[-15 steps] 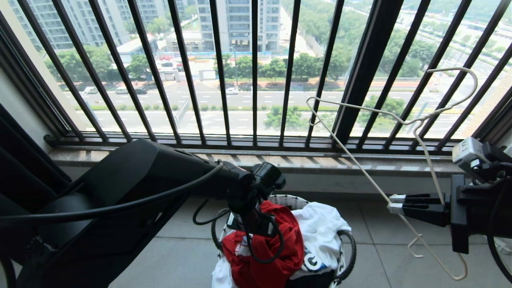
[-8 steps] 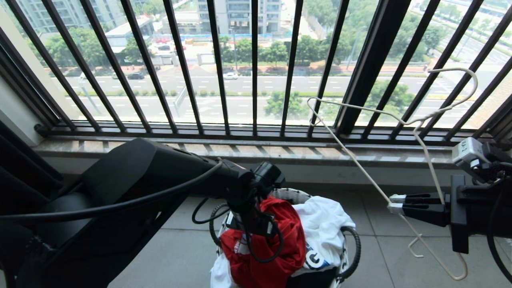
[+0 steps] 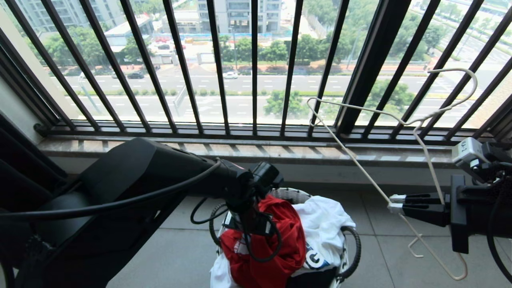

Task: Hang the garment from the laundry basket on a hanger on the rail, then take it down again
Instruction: Pick up clothes from the basket

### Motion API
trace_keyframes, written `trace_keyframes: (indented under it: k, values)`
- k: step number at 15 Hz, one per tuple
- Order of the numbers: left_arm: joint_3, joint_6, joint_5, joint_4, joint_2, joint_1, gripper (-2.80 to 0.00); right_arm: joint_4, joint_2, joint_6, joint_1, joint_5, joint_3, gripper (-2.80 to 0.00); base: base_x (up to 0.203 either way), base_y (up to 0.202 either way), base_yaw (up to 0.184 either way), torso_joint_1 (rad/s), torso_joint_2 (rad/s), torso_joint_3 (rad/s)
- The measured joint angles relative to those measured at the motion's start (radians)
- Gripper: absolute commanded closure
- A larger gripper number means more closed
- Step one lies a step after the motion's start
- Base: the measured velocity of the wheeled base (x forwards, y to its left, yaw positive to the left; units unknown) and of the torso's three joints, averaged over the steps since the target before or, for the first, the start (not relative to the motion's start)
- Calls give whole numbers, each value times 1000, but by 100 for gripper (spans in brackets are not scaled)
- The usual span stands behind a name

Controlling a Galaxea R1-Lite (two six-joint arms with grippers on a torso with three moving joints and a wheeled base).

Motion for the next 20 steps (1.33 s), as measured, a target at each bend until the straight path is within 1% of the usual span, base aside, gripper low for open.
trace_keyframes:
  k: [7,11,12,14,16,17,19,20]
  values:
    - [-11,-8,8,-5,9,15,0,0,0,0,-1,0,0,0,0,0,0,0,0,0]
    - [-3,-6,21,4,-17,19,0,-1,1,0,-2,0,-1,0,0,0,0,0,0,0]
    - [5,-4,32,21,-31,17,0,-1,2,0,-3,0,-1,0,0,0,0,0,0,0]
    - [24,-4,52,115,-71,9,0,-1,3,0,-4,-3,-1,0,0,0,0,0,0,0]
    - [81,-12,54,214,-128,-6,0,-1,3,0,-6,-12,-5,0,0,0,0,0,0,0]
    - [127,-15,54,232,-154,-15,0,0,3,0,-7,-13,-7,0,0,0,0,0,0,0]
    - [246,-29,53,227,-197,-42,0,0,2,0,-7,-14,-9,0,0,0,0,0,0,0]
    - [316,-32,51,204,-212,-56,0,0,2,0,-8,-14,-9,0,0,0,0,0,0,0]
